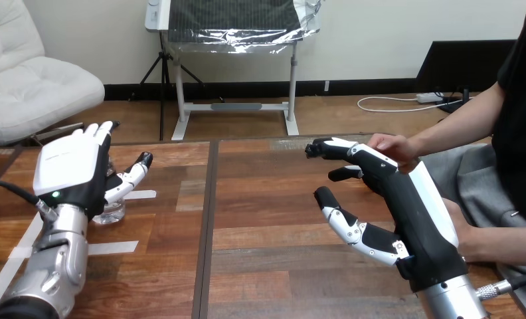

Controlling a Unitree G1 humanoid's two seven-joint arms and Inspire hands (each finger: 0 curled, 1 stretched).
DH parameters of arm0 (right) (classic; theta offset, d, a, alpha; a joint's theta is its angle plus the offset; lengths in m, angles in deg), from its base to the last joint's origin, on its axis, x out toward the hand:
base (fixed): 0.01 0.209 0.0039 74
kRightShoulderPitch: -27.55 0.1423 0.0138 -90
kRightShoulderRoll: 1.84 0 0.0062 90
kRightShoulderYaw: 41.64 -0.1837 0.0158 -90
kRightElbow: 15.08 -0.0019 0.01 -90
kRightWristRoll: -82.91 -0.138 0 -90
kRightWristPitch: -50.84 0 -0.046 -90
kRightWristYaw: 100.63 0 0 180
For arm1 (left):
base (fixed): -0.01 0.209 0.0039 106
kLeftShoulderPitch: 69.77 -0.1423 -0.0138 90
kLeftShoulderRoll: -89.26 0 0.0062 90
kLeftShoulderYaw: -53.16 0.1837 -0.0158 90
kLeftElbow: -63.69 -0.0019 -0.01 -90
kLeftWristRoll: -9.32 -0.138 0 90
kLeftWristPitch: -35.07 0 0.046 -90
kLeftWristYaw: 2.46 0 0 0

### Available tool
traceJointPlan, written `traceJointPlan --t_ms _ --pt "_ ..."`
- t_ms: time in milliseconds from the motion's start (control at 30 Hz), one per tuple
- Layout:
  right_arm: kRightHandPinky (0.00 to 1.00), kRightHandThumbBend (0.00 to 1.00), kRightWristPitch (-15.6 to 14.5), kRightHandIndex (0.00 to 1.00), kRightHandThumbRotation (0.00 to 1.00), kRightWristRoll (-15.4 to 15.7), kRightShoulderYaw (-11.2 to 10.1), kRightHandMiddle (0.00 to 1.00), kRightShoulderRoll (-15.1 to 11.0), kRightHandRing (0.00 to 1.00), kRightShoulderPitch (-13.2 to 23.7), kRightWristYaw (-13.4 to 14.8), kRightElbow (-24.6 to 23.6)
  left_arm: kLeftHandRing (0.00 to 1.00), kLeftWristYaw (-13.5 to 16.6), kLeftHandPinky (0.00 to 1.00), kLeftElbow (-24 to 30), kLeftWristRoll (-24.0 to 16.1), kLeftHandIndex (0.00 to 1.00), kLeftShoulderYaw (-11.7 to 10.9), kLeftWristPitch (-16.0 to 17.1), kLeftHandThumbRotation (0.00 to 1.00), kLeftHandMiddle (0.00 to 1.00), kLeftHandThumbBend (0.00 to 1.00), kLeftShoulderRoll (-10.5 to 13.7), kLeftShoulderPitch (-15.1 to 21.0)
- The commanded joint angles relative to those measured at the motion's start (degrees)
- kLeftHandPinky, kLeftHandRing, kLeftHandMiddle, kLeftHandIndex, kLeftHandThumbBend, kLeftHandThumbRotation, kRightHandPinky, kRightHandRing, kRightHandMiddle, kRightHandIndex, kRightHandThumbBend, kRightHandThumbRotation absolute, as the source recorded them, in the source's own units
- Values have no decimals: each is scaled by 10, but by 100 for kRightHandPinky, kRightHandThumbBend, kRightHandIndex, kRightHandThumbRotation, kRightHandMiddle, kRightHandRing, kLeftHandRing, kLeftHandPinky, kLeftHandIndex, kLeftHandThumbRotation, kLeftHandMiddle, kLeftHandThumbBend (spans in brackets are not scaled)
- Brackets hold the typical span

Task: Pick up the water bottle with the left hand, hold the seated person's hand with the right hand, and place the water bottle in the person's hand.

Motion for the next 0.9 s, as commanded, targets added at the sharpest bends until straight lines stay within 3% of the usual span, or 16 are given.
traceJointPlan --t_ms 0,867 --pt "68 31 0 72 0 -1 -3 81 6 80 38 7 -24 90 -23 87 -5 -3 91 18 -2 100 92 52 -19 -48" --pt "68 29 0 72 0 -4 -3 82 4 80 40 4 -20 89 -32 85 75 3 91 6 -15 100 92 50 -9 -100"
